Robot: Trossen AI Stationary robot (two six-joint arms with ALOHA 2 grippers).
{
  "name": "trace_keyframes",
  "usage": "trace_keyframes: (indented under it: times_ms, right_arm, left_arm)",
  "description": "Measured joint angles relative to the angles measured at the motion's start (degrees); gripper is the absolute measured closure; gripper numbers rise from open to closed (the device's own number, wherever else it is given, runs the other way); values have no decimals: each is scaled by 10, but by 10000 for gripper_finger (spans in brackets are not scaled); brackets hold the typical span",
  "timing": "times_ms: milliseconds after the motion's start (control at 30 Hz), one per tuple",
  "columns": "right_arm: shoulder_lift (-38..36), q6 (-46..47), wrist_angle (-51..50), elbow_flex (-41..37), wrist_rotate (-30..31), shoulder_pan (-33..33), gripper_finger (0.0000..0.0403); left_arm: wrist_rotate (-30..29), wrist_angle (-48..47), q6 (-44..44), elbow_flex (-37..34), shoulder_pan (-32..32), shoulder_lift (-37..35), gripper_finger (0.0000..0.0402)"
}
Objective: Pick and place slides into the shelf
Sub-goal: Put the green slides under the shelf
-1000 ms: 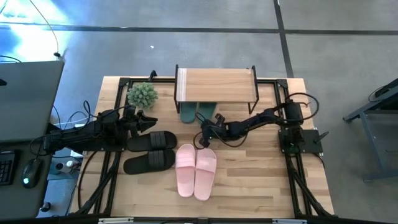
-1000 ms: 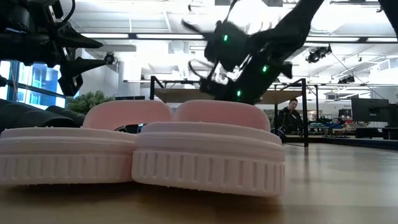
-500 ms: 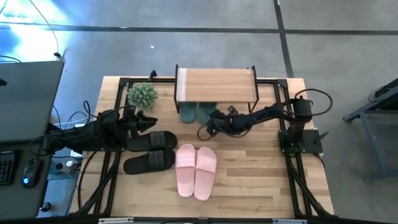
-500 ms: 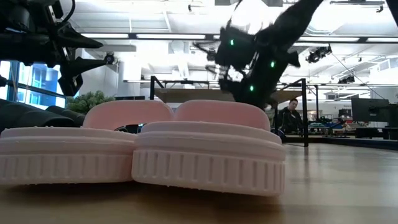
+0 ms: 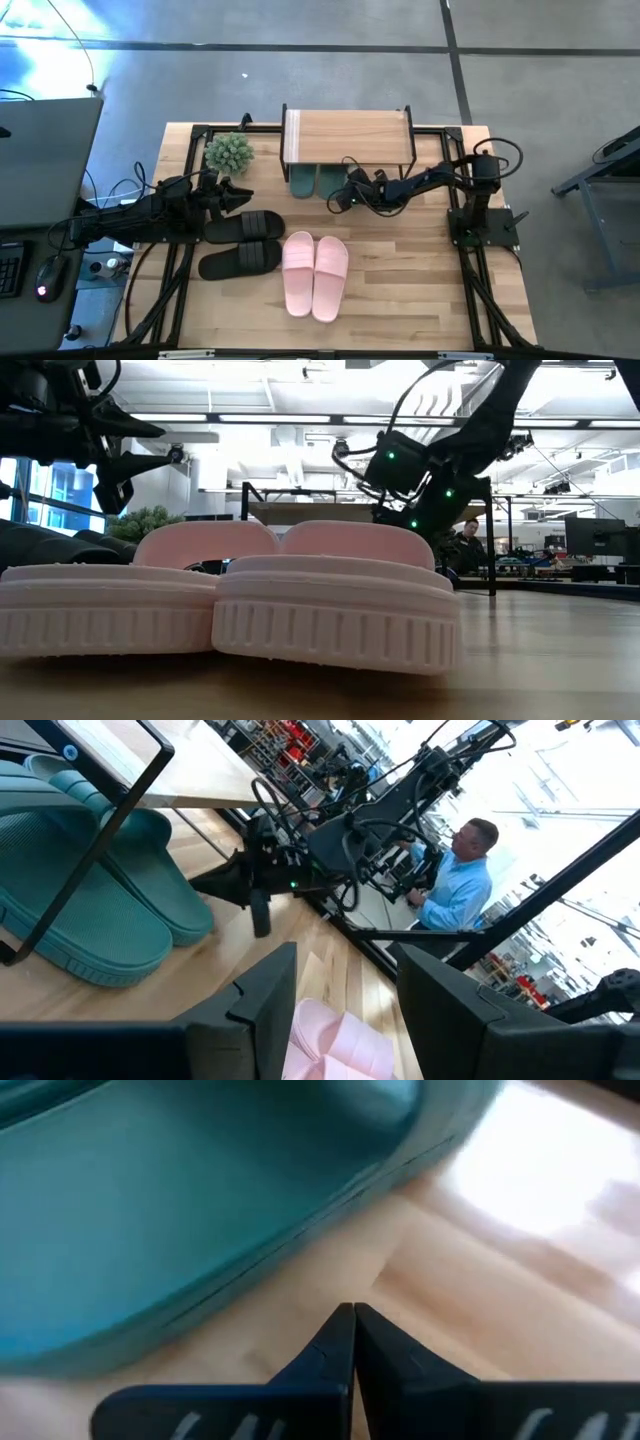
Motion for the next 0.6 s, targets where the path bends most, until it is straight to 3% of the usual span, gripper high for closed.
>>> trace_keyframes:
  times_ms: [600]
  right_arm:
    - [1,-18,61,3,-36,-18,403]
  left_arm:
    - [0,0,-1,0,0,0,243]
